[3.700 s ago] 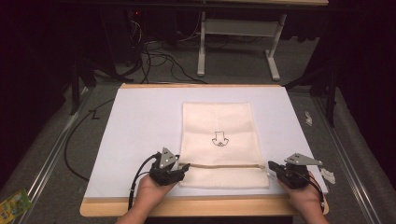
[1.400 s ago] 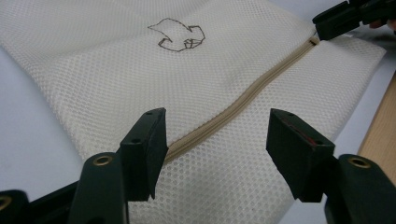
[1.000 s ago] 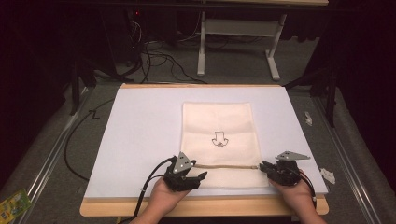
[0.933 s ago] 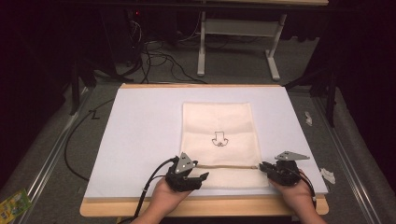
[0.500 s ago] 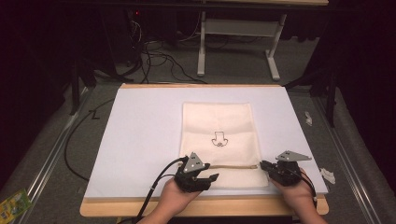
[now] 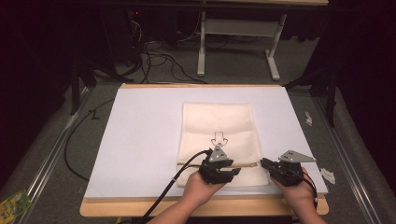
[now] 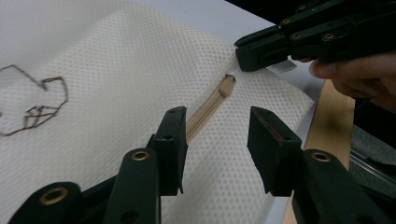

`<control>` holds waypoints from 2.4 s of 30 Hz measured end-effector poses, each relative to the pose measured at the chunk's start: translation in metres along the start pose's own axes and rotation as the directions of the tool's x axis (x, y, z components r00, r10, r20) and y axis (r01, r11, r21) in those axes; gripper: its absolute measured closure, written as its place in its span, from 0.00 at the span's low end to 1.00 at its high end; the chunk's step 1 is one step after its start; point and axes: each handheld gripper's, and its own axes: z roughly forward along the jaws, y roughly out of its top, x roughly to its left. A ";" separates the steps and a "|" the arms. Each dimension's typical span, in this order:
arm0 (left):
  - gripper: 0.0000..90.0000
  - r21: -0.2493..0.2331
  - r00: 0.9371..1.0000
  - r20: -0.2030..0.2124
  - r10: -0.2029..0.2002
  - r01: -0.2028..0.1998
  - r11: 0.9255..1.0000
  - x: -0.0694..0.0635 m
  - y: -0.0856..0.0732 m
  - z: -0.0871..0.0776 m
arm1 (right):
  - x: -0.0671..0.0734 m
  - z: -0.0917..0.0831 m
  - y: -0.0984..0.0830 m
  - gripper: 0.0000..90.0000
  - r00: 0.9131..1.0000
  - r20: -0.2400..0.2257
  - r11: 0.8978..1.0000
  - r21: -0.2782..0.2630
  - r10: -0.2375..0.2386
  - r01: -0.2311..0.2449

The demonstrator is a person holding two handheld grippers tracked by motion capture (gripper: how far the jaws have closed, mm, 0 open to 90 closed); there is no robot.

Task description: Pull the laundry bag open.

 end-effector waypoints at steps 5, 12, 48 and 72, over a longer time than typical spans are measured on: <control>0.68 0.029 1.000 0.004 -0.001 0.001 1.000 -0.004 0.007 0.023 | 0.001 -0.004 0.002 0.95 1.000 -0.008 1.000 -0.028 0.002 -0.002; 0.71 0.034 0.999 0.019 -0.033 0.032 0.999 -0.005 0.012 0.037 | 0.003 -0.009 0.004 0.95 1.000 -0.028 0.998 -0.059 0.009 -0.011; 0.95 -0.016 1.000 -0.014 0.007 -0.008 1.000 -0.016 0.014 0.049 | 0.004 -0.009 0.005 0.95 1.000 -0.025 0.997 -0.071 -0.006 0.004; 0.97 -0.034 1.000 -0.014 0.006 -0.007 0.999 -0.018 0.012 0.049 | 0.006 -0.009 0.005 0.95 1.000 -0.015 0.998 -0.064 -0.011 0.010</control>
